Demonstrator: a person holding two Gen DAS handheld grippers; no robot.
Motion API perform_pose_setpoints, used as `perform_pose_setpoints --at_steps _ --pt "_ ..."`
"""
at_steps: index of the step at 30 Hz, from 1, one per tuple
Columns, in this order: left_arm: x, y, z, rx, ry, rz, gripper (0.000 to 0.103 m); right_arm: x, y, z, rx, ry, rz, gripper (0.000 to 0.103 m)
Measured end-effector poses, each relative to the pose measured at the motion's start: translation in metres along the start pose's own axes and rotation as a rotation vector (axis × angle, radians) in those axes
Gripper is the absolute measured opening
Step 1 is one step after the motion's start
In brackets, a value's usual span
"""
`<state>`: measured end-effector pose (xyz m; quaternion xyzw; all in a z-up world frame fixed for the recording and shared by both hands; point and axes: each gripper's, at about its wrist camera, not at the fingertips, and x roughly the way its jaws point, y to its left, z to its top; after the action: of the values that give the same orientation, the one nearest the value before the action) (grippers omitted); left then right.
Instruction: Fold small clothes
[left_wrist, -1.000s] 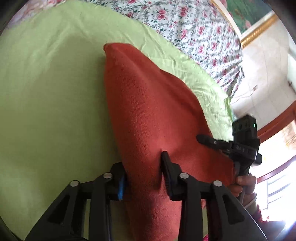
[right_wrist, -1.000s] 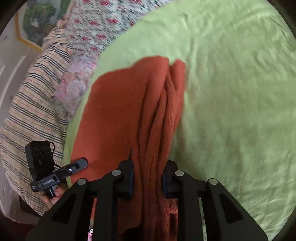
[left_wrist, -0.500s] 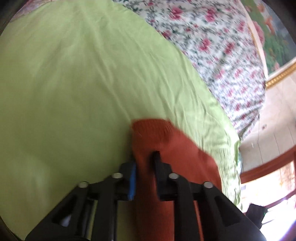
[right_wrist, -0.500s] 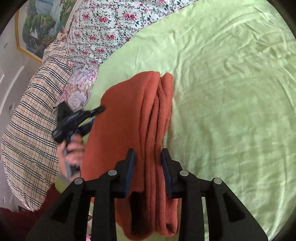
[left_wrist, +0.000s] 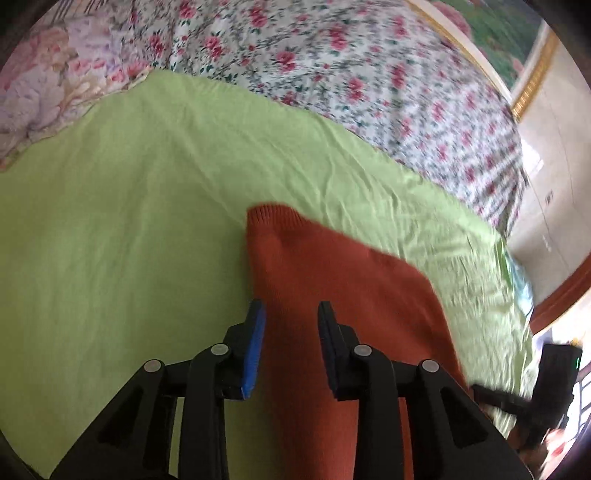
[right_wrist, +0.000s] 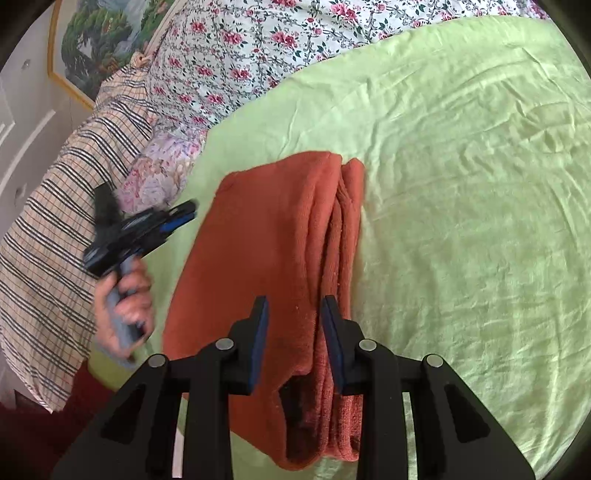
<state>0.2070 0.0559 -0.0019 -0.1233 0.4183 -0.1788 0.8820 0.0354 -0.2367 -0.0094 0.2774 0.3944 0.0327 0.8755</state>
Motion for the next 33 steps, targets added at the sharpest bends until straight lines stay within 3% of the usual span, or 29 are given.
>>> perform_pose_setpoints --at_steps 3,6,13,14,17,22,26,27,30,33 --pt "-0.032 -0.014 -0.044 0.076 -0.006 0.029 0.04 -0.001 0.001 -0.006 -0.009 0.008 -0.014 0.032" --pt "-0.062 -0.024 -0.086 0.13 -0.016 0.057 0.059 -0.008 0.009 -0.016 -0.039 0.009 -0.026 0.032" --pt "-0.096 -0.038 -0.159 0.201 -0.027 0.075 0.073 -0.006 -0.012 -0.05 -0.072 0.072 -0.042 0.032" --pt "-0.096 -0.041 -0.165 0.214 -0.018 0.073 0.073 -0.003 -0.012 -0.053 -0.074 0.082 -0.036 0.03" --pt "-0.09 -0.053 -0.181 0.269 0.008 0.088 0.073 0.004 -0.004 -0.049 -0.092 0.097 -0.02 0.006" --pt "-0.081 -0.066 -0.185 0.308 -0.001 0.138 0.073 -0.026 0.022 -0.014 -0.058 -0.022 0.102 0.005" --pt "-0.074 -0.083 -0.189 0.386 -0.017 0.228 0.073 -0.053 0.037 0.003 -0.066 -0.109 0.127 0.005" --pt "-0.072 -0.083 -0.188 0.391 -0.018 0.241 0.069 -0.057 0.037 0.003 -0.063 -0.121 0.125 0.005" --pt "-0.065 -0.07 -0.181 0.316 0.003 0.319 0.024 -0.059 0.035 -0.003 -0.049 -0.116 0.105 0.005" --pt "-0.078 -0.047 -0.175 0.152 -0.006 0.229 0.02 -0.055 0.034 -0.014 -0.073 -0.103 0.044 0.005"
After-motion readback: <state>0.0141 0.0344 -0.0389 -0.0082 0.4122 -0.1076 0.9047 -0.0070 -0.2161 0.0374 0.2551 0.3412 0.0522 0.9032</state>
